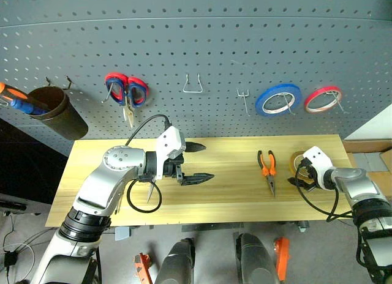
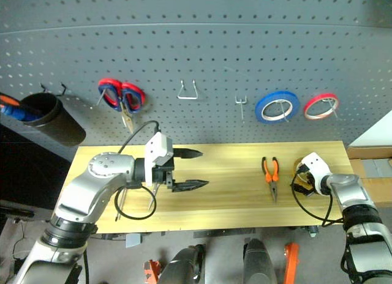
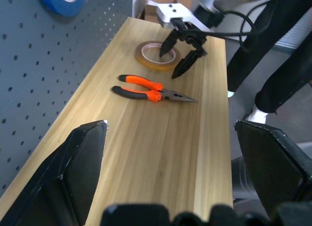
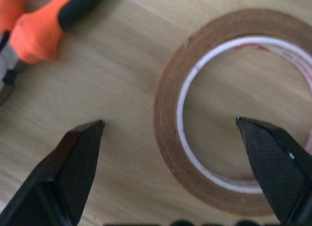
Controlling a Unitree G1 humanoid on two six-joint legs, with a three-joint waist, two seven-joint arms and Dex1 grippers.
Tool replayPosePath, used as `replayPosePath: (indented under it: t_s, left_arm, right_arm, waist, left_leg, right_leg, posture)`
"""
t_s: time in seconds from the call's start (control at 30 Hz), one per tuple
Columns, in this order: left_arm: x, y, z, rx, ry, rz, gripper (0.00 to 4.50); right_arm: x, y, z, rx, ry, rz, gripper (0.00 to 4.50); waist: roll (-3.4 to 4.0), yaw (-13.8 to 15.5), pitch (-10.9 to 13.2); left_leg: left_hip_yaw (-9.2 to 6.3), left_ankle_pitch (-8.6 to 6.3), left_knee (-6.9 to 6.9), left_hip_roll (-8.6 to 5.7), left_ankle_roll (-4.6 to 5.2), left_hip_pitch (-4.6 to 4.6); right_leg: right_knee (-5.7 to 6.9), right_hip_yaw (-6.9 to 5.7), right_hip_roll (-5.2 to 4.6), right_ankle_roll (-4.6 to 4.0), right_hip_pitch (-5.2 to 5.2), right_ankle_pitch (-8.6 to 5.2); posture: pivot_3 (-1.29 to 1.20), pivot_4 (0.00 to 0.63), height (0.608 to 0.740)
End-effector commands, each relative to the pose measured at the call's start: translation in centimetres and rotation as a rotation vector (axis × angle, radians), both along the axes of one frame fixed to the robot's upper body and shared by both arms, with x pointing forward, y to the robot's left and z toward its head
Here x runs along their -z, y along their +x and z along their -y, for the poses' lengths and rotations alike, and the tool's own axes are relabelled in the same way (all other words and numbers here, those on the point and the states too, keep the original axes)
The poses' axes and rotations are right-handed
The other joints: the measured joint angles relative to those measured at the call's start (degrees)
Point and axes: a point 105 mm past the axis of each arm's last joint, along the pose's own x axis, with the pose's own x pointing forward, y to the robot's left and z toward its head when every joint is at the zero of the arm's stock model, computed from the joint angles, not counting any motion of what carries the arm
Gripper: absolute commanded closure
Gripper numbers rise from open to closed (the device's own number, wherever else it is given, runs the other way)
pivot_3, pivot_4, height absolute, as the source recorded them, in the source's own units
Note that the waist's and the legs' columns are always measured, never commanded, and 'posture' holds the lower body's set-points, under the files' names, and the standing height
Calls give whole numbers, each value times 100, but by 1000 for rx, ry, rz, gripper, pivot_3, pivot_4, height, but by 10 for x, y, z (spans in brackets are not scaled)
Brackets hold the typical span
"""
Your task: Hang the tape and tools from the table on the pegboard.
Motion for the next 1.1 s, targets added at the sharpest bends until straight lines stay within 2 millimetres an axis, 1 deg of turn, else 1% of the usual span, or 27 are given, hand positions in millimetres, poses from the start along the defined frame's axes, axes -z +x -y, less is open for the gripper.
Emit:
replayPosePath:
  t_s: [0.03, 0.07, 0.3, 0.47, 0.6, 0.7, 0.8, 0.87, 0.93, 0.97, 1.0, 1.1]
  left_arm:
    - [-6, -8, 2, 36, 7, 41, 0]
    - [-6, -8, 1, 35, 8, 42, 0]
    - [-5, -7, -3, 6, 10, 47, 0]
    - [-4, -9, -7, -18, -1, 36, 0]
    - [-1, -11, -15, -56, -22, -16, 0]
    - [-1, -9, -22, -105, -36, -22, 0]
    - [-2, -9, -25, -123, -42, -19, 0]
    - [-3, -9, -27, -135, -40, -3, 0]
    - [-5, -10, -29, -145, -46, 4, 0]
    - [-6, -10, -30, -147, -49, 5, 0]
    - [-7, -10, -30, -149, -53, 6, 0]
    - [-8, -11, -29, -154, -67, 11, 0]
  right_arm:
    - [12, -7, 8, -2, -27, -60, 374]
    - [13, -6, 8, -3, -29, -63, 598]
    - [21, -6, 4, -55, -111, -68, 2833]
    - [30, -11, -2, -78, -135, -67, 4367]
    - [27, -12, 3, -32, -146, -10, 4368]
    - [17, -17, 8, -31, -168, 44, 4368]
    - [0, -23, 4, -31, -152, 108, 4368]
    - [-21, -30, -4, -49, -157, 180, 4368]
    - [-41, -42, -17, -72, -163, 241, 4368]
    - [-48, -47, -23, -76, -164, 264, 4368]
    - [-57, -55, -33, -84, -155, 292, 4368]
    - [-75, -78, -64, -115, -157, 372, 4368]
  waist:
    - [-1, 6, 1]
    - [-1, 12, 1]
    - [-13, 19, -5]
    - [-28, 21, -14]
    - [-38, 17, -20]
    - [-37, 22, -19]
    - [-34, 90, -18]
    - [-23, 121, -12]
    - [-6, 133, -3]
    - [-2, 124, -4]
    - [-2, 107, -4]
    - [-4, 89, -5]
  left_leg:
    - [0, 0, 6, 0, 0, -1]
    - [-1, 0, 11, 0, 0, -2]
    - [-9, -1, 49, -4, 0, -11]
    - [-13, 0, 60, -4, -1, -3]
    - [-13, 0, 61, -4, -1, 1]
    - [-14, 0, 60, -5, -1, 1]
    - [-20, -1, 57, -7, -1, -2]
    - [-20, -1, 56, -9, -1, -16]
    - [-20, -1, 56, -12, -1, -30]
    - [-19, -1, 57, -12, -1, -48]
    - [-14, -1, 58, -12, -1, -65]
    - [-5, 0, 59, -8, -1, -75]
  right_leg:
    - [2, 0, 0, 0, 0, 0]
    - [5, 0, 0, 0, 1, 0]
    - [36, -1, 0, 3, 2, 2]
    - [59, 1, 0, 3, 2, 2]
    - [63, 3, 0, 2, 3, 2]
    - [64, 3, 0, 2, 2, 2]
    - [63, 1, -1, 2, 0, 2]
    - [60, 1, -2, 2, -10, 2]
    - [60, 3, -4, 2, -22, 2]
    - [65, 6, -7, 2, -45, 2]
    - [76, 9, -7, 2, -70, 2]
    - [87, 17, -4, 2, -92, 2]
  posture:
    - [-72, 310, 740]
    - [-67, 309, 740]
    - [-72, 300, 740]
    - [-82, 295, 740]
    - [-104, 301, 740]
    - [-108, 301, 740]
    - [-107, 297, 740]
    - [-105, 292, 740]
    - [-109, 287, 740]
    - [-109, 287, 740]
    - [-116, 286, 740]
    - [-132, 284, 740]
